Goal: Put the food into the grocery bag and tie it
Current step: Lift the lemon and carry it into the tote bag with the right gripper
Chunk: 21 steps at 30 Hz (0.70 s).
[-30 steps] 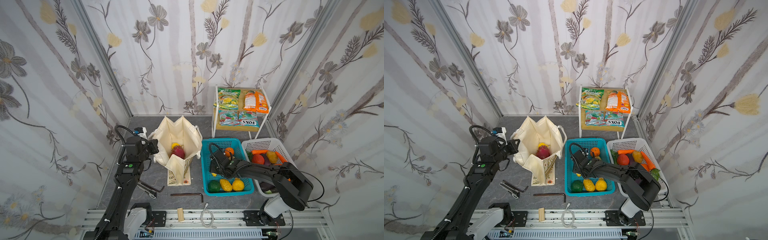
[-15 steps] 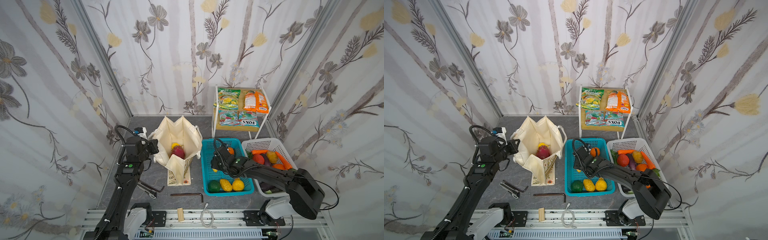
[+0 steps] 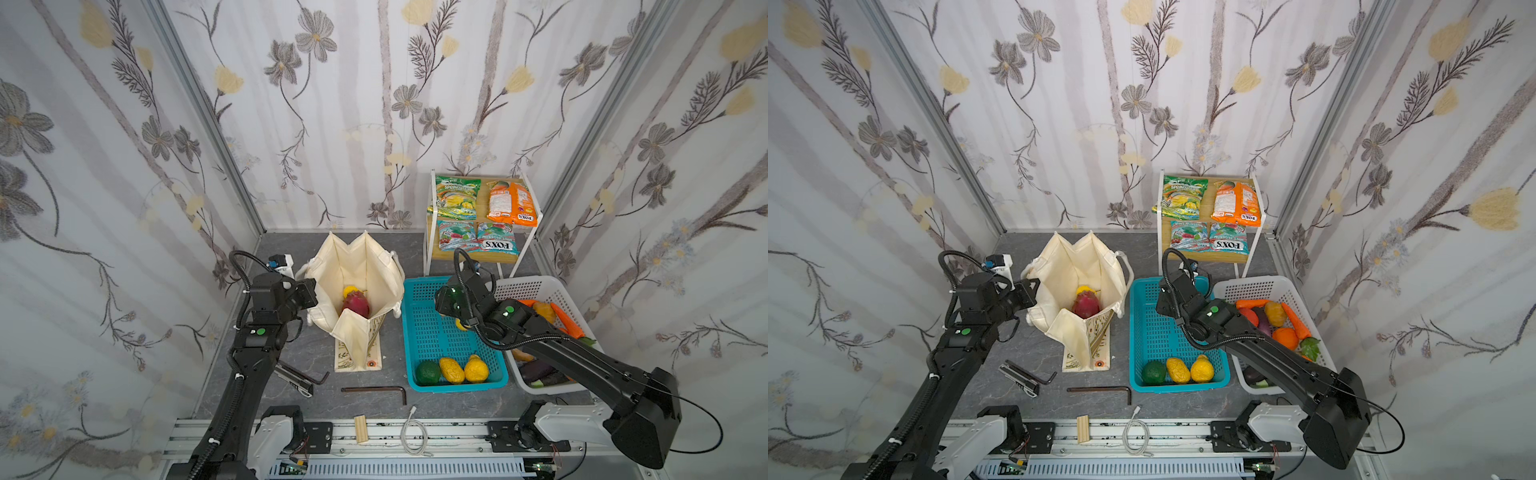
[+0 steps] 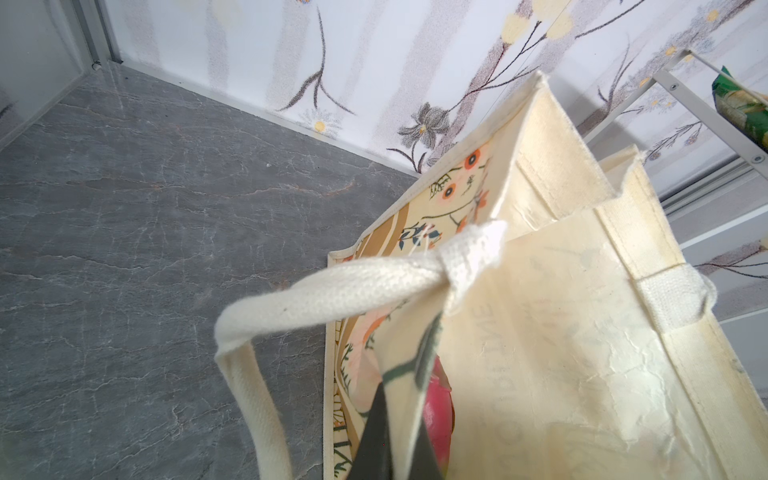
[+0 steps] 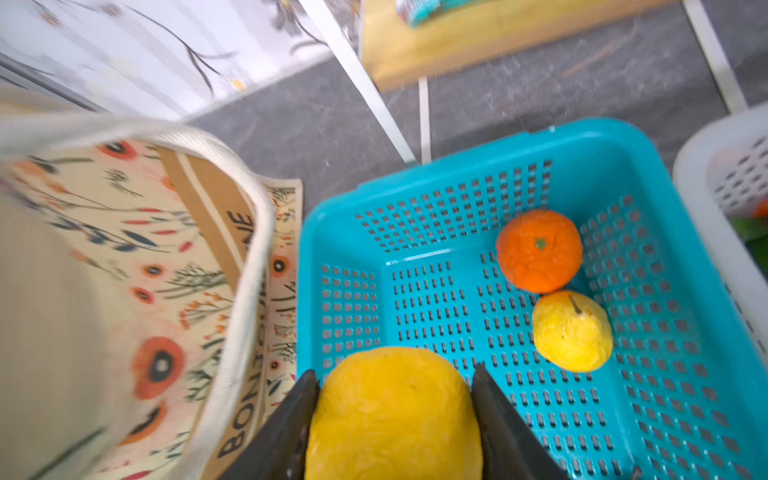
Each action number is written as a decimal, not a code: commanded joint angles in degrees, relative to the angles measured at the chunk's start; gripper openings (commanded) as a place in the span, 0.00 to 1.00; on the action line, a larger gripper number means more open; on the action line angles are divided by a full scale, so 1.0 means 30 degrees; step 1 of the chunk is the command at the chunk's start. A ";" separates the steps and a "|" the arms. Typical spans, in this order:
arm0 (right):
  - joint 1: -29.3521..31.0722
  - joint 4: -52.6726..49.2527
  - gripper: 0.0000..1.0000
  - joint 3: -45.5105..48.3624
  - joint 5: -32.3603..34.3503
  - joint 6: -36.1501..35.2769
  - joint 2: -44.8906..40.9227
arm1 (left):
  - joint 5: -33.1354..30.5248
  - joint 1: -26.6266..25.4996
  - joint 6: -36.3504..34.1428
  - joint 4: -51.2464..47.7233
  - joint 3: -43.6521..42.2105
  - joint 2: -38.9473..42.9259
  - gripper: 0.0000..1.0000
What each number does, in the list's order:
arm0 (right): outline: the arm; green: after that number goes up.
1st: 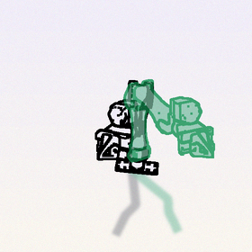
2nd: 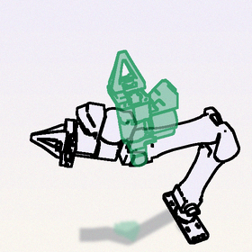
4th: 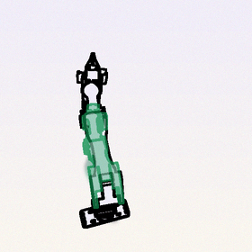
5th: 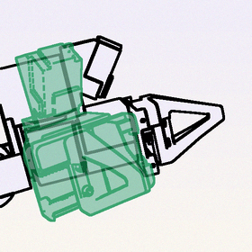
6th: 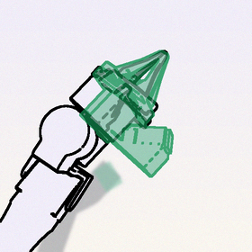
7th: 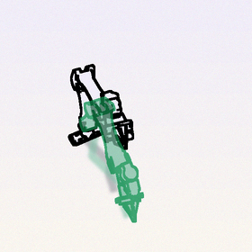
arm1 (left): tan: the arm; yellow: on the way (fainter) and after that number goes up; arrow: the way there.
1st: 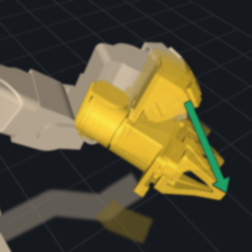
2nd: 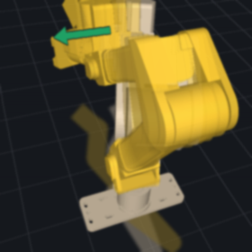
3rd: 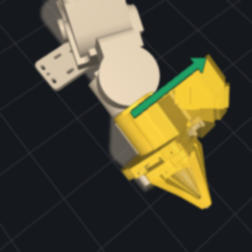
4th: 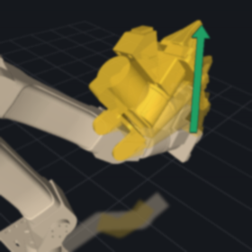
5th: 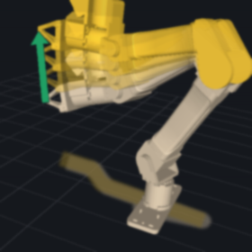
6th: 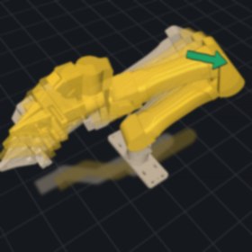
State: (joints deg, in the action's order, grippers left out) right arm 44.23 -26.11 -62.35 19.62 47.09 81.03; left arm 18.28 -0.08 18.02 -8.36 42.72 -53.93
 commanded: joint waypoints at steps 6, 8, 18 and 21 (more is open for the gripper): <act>0.0056 -0.0437 0.55 -0.3088 0.1368 -0.2119 0.0887 | 0.0164 0.0003 -0.0060 0.0439 0.0116 0.0084 0.00; 0.0211 -0.0257 0.55 -0.4060 0.1039 -0.2457 0.1304 | 0.0210 -0.0003 -0.0060 0.0430 0.0097 0.0049 0.00; 0.2527 -0.0050 0.55 -0.9125 0.0930 -0.3728 0.5210 | 0.0224 0.0014 -0.0060 0.0417 0.0112 0.0077 0.00; 0.3354 0.0011 0.56 -1.0453 0.0918 -0.4043 0.6554 | 0.0260 0.0013 -0.0052 0.0428 0.0114 0.0077 0.00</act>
State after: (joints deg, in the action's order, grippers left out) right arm 52.80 -27.79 -91.11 22.20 36.69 98.30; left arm 18.48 -0.08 18.02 -8.36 42.72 -53.91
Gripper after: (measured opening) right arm 0.554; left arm 0.051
